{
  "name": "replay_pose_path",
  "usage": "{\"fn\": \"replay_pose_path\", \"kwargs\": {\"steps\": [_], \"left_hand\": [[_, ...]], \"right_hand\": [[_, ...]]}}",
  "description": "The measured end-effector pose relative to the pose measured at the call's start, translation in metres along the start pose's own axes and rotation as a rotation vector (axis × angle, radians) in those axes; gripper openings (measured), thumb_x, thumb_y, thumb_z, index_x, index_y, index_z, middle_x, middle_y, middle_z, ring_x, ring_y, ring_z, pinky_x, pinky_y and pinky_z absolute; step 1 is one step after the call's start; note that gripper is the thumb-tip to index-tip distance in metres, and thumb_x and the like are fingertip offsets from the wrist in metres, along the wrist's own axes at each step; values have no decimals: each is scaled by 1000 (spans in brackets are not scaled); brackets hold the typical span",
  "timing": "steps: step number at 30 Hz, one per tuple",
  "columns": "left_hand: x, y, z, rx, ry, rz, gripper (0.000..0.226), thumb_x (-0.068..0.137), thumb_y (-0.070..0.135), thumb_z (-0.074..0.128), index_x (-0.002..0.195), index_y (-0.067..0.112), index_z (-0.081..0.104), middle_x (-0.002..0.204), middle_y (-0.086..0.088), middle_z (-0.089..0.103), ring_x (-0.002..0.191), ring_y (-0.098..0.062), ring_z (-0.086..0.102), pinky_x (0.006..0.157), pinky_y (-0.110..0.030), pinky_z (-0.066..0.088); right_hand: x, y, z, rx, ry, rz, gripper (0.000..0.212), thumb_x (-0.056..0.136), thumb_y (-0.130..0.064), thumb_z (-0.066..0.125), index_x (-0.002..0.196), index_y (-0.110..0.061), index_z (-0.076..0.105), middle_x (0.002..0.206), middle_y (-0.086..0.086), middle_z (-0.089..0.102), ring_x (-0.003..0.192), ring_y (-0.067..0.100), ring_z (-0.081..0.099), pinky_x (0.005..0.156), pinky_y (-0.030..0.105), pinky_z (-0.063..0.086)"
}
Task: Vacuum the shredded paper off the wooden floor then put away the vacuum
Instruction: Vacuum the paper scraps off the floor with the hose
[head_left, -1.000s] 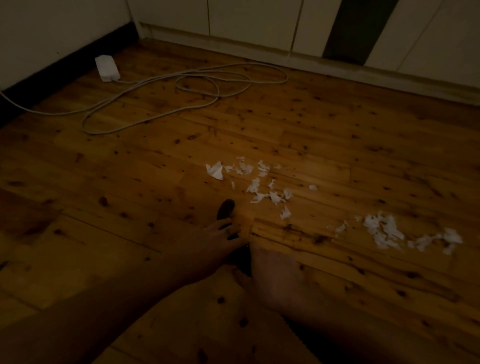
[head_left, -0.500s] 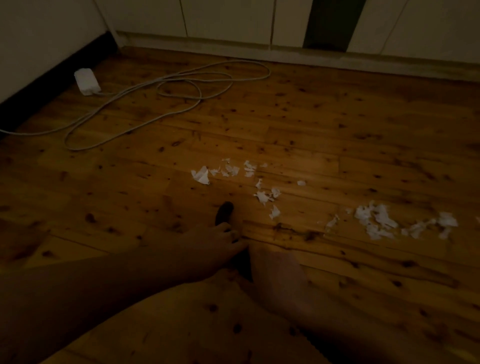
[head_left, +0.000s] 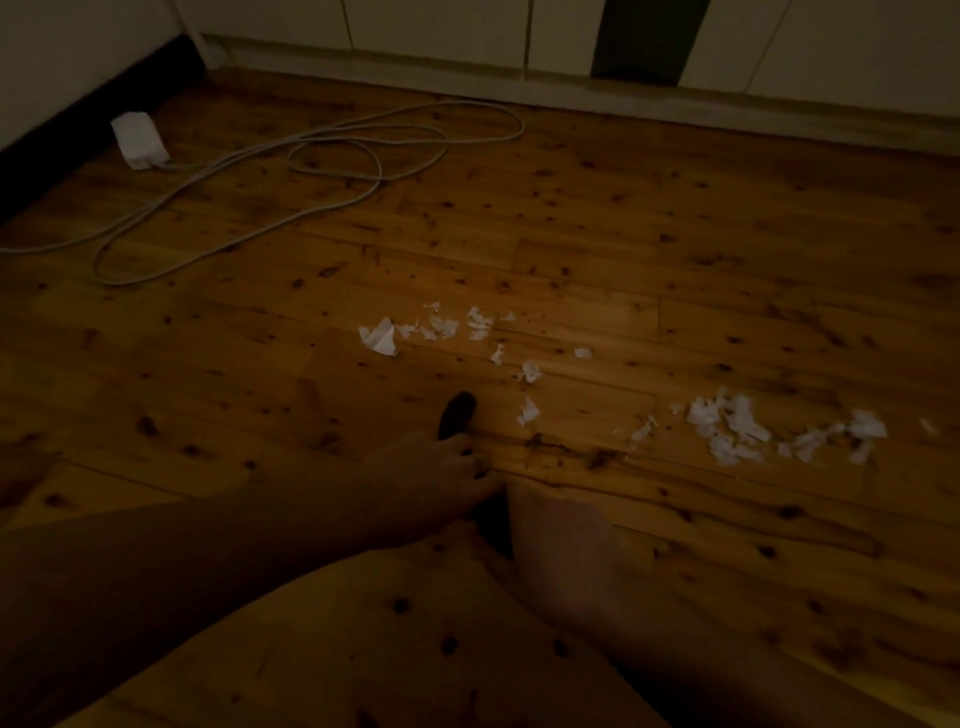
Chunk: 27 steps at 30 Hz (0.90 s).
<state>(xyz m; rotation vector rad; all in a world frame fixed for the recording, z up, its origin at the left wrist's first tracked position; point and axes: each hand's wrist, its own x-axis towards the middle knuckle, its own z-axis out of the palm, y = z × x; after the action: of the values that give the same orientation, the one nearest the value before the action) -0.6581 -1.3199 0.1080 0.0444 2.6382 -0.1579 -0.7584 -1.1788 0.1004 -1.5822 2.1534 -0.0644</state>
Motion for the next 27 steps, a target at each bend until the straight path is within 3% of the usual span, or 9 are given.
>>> {"fn": "replay_pose_path", "kwargs": {"steps": [8,20,27], "left_hand": [[14,2,-16,26,-6,-8,56,97,11,51,145,18,24,151,-8,32,134,-29,34,85,-41,48],[21,10,-20,27,-24,30,58,98,17,50,148,19,21,154,-9,27,135,-30,33,88,-48,48],[39,25,-32,24,51,87,49,98,17,50,142,19,28,149,-6,35,134,-27,34,81,-38,43]], "right_hand": [[-3,13,-12,-43,-24,16,57,96,-60,38,137,-20,35,112,1,63,96,20,62,68,31,39],[-13,18,-10,-48,-19,65,56,95,-63,38,134,-22,37,114,1,62,98,20,61,67,31,36],[-32,36,-23,-73,-55,95,50,97,-56,39,132,-21,37,114,2,62,100,22,61,72,33,40]]}}
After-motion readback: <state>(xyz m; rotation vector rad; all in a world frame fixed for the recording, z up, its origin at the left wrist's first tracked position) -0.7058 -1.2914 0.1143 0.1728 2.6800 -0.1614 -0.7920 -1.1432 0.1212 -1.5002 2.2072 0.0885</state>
